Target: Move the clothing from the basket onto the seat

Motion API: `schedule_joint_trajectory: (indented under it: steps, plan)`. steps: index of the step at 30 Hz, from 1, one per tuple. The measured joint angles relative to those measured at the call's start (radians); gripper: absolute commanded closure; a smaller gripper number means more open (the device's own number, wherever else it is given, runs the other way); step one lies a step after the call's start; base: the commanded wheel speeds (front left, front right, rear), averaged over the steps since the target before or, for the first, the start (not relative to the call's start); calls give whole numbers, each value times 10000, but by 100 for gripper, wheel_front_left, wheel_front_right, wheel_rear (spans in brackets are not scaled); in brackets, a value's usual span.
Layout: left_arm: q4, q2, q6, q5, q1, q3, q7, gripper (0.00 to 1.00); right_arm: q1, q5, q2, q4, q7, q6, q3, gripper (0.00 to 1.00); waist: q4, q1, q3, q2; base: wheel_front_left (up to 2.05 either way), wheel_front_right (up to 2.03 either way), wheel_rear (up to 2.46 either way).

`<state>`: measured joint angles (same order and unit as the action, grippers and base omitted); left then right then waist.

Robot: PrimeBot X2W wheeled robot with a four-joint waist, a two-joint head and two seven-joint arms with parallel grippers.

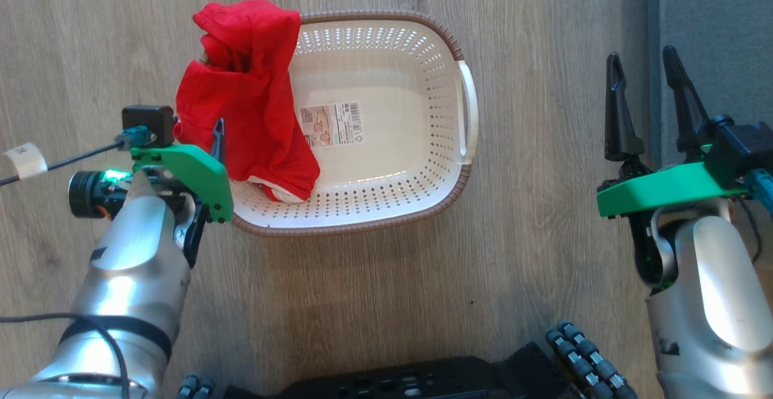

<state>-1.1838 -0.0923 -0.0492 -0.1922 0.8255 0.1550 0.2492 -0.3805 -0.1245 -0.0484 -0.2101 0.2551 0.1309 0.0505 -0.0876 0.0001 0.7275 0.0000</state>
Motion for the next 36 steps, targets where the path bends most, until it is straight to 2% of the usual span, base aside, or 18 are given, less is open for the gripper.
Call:
schedule_joint_trajectory:
  steps: [16,24,25,26,27,28,33,36]
  plan:
    - [500,100,0,355,55,353,31,0,-238,-86,0,4,0,0,-10,0,-42,-1,357,0,0,0,0]
    - [224,92,12,610,533,608,77,0,-275,-86,-2,127,0,2,-23,0,-146,0,763,0,0,0,0]
    - [163,90,12,616,590,648,77,14,-303,-86,-2,132,0,0,-21,0,-159,0,816,0,0,0,0]
    - [102,90,10,616,633,663,77,51,-337,-86,-2,142,0,2,-17,0,-170,0,866,0,0,0,0]
    - [10,88,10,616,659,688,75,65,-381,-86,-2,146,0,2,-8,0,-180,1,905,0,0,0,0]
    - [10,88,10,616,659,688,75,100,-381,-86,-2,146,0,2,-8,0,-180,1,905,0,0,0,0]
    - [-174,100,-17,614,666,736,75,100,-408,-92,-2,140,0,0,36,0,-167,0,885,0,0,0,0]
    - [79,130,-178,571,652,709,75,100,-407,-207,-2,71,0,0,42,0,-123,0,686,0,0,0,0]
